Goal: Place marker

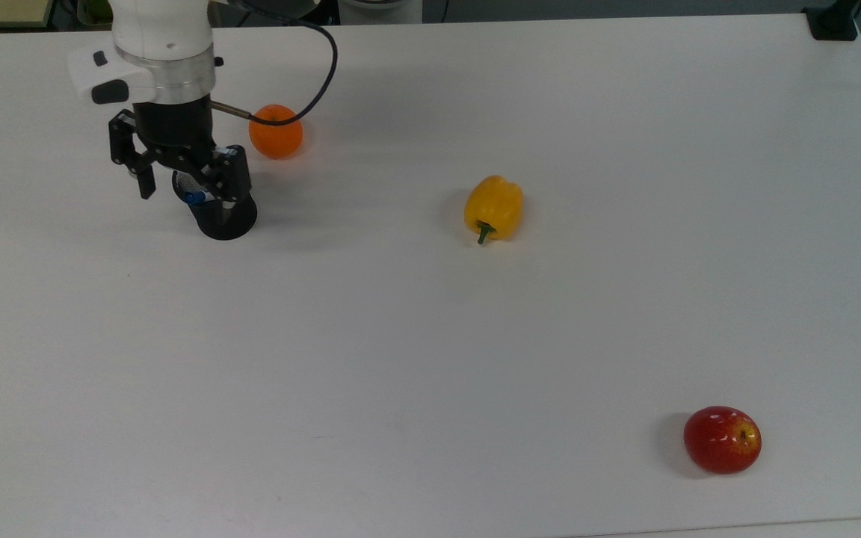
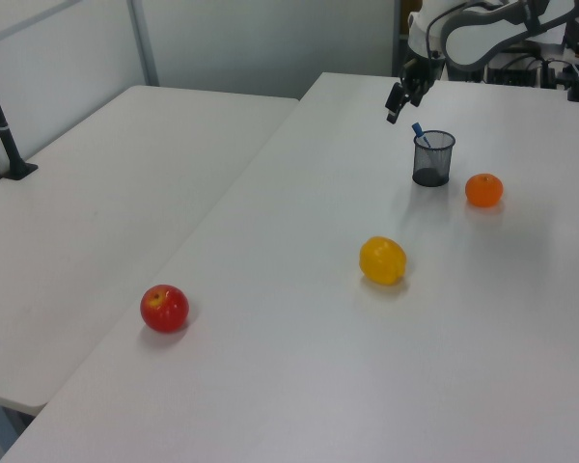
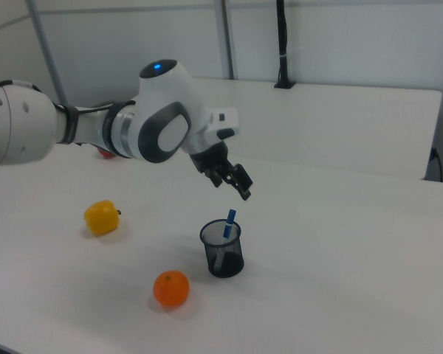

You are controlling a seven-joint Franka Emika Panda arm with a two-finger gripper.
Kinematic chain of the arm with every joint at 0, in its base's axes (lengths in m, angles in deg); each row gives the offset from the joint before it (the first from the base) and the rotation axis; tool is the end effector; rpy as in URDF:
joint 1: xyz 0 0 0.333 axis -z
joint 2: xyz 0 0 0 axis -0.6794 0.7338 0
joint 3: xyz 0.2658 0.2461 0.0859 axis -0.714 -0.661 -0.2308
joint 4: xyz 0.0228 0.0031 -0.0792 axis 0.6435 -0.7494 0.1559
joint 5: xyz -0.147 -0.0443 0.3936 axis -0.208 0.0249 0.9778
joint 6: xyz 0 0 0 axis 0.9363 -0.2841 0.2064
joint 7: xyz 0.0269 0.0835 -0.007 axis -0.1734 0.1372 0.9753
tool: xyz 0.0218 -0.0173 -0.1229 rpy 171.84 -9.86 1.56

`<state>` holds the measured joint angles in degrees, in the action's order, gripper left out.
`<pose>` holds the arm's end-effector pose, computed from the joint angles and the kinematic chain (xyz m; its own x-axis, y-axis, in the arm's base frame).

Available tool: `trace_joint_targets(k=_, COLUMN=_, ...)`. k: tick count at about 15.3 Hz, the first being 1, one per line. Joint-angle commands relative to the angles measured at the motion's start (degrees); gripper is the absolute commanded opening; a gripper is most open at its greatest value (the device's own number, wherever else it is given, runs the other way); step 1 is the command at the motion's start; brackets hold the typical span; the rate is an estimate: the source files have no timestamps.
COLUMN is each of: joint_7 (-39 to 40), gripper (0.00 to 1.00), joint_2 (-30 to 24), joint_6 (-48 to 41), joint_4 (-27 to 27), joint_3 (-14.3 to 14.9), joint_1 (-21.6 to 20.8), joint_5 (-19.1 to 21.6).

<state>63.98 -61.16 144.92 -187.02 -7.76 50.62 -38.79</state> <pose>0.7007 -0.1152 0.4614 0.9149 -0.1949 0.3535 -0.2313 -0.9708 0.0632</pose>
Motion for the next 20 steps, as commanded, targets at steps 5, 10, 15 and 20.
trace_joint_targets(k=5, joint_7=-0.28, gripper=1.00, joint_2=-5.55, joint_6=-7.11, joint_4=-0.44, joint_3=0.12, joint_1=-10.10, joint_5=-1.08)
trace_joint_targets(k=10, joint_7=0.07, gripper=1.00, joint_2=-8.73, joint_6=-25.71, joint_4=4.82, joint_3=0.12, joint_1=-15.91, joint_5=-1.00)
trace_joint_targets(k=15, joint_7=5.86, gripper=1.00, joint_2=-11.88, joint_6=-39.98, joint_4=9.67, joint_3=0.12, joint_1=-17.50, joint_5=0.14)
trace_joint_targets(k=20, joint_7=5.87, gripper=1.00, joint_2=-15.93, joint_6=-46.06, joint_4=9.49, joint_3=0.73, joint_1=-17.58, joint_5=3.65)
